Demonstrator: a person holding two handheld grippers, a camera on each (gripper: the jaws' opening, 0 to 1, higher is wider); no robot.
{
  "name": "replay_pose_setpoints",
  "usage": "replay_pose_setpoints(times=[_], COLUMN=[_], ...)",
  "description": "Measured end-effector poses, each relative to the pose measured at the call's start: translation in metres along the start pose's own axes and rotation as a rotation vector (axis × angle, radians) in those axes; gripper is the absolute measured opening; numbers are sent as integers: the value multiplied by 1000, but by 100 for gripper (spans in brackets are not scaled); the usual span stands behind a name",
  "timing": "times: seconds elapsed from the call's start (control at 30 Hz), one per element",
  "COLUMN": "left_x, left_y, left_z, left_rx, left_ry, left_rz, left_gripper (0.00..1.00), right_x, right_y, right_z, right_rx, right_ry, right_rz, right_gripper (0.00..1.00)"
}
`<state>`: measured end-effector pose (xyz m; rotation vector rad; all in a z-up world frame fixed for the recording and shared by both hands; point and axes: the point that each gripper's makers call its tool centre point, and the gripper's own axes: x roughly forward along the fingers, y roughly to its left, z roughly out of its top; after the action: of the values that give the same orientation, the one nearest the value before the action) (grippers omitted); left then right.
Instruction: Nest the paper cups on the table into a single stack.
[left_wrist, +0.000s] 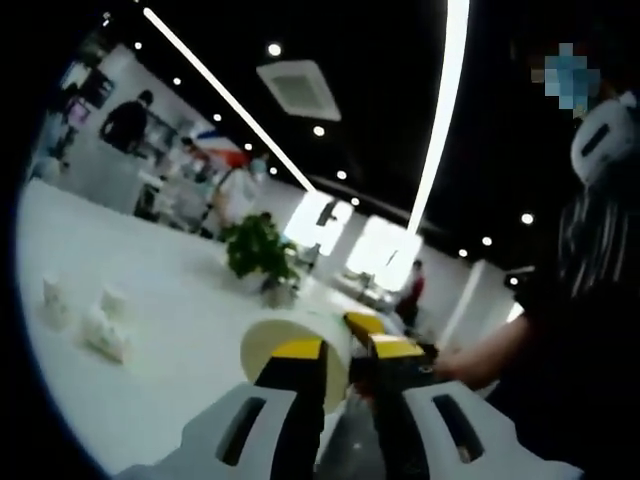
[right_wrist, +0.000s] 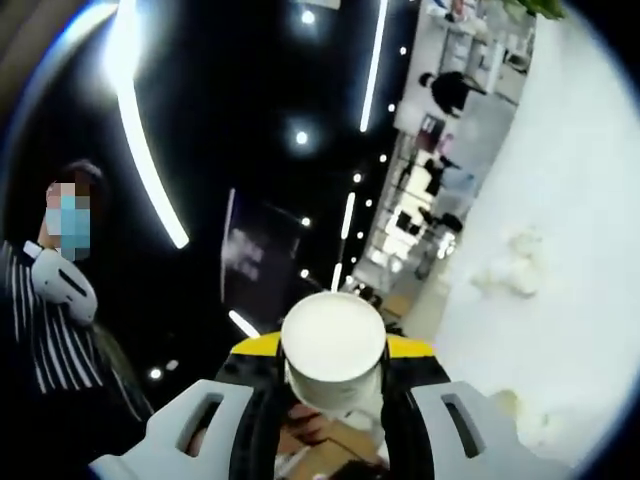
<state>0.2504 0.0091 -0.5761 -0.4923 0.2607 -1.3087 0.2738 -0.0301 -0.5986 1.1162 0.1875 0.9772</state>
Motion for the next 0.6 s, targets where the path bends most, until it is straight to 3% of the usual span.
replay_pose_setpoints(times=[0.13, 0.37, 0.6], left_x=[-2, -3, -4], left_y=[-3, -8, -19], left_z=[1, 10, 18], left_rx=[8, -18, -73], left_ry=[2, -21, -23], left_rz=[-15, -55, -115], left_gripper=[5, 3, 0], right_x=[1, 2, 3], right_y=[6, 13, 34], right_z=[-3, -3, -1], right_rx=[4, -23, -185], right_ry=[5, 5, 16], right_rz=[31, 79, 169], right_gripper=[34, 34, 34])
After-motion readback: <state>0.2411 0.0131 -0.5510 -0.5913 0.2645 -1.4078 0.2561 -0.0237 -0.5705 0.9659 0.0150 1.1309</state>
